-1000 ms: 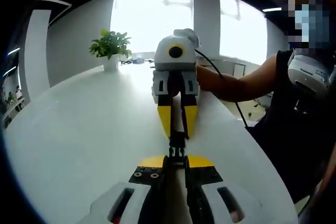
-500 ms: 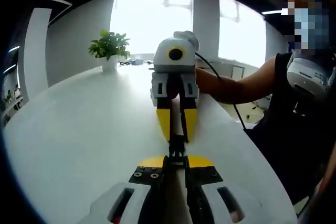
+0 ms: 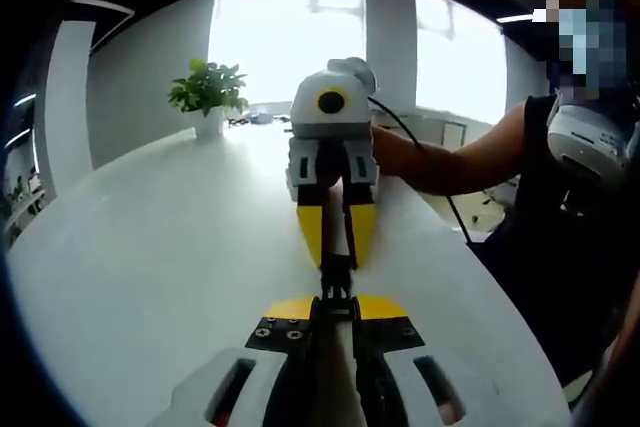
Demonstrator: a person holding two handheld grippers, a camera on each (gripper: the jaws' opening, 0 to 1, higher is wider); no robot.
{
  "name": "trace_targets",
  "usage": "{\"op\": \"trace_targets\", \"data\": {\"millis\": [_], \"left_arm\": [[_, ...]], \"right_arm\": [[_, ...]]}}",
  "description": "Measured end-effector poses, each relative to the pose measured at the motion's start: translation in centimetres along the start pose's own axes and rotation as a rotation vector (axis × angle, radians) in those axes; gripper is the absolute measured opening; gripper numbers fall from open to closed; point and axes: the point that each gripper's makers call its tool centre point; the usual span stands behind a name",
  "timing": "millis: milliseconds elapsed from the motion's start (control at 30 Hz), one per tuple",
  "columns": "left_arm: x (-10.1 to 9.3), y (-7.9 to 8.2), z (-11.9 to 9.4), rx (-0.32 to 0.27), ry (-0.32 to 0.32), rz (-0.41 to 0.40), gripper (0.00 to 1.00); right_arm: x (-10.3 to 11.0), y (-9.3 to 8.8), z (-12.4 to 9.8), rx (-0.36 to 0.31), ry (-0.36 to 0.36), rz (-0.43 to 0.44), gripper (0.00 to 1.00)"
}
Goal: Snap the two parts of the plastic buckle together until the buckle closes and remains connected.
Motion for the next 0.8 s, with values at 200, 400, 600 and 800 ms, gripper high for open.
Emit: {"op": "trace_targets", "data": {"millis": [200, 400, 600, 800], "left_arm": [[0.0, 0.0, 0.1, 0.001, 0.004, -0.005, 0.10], [0.0, -0.1, 0.1, 0.000, 0.003, -0.009, 0.10], [0.0, 0.0, 0.1, -0.003, 0.003, -0.010, 0.10], [0.4, 1.1, 0.3, -0.053, 0.028, 0.013, 0.10]], "right_arm": [[-0.2, -0.1, -0.1, -0.004, -0.012, 0.015, 0.11], [-0.3, -0.2, -0.1, -0.002, -0.018, 0.018, 0.11], [-0.1, -0.2, 0.0, -0.001, -0.015, 0.001, 0.11], [-0.7, -0.3, -0.1, 0.004, -0.045, -0.004, 0.10]]}}
Point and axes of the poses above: the point that each gripper's makers call its tool centre point, and the gripper's own axes: z roughly forward along the fingers, x roughly to its left, y roughly out of its top, and after that the axes turned 9 degrees about -z, right-handed
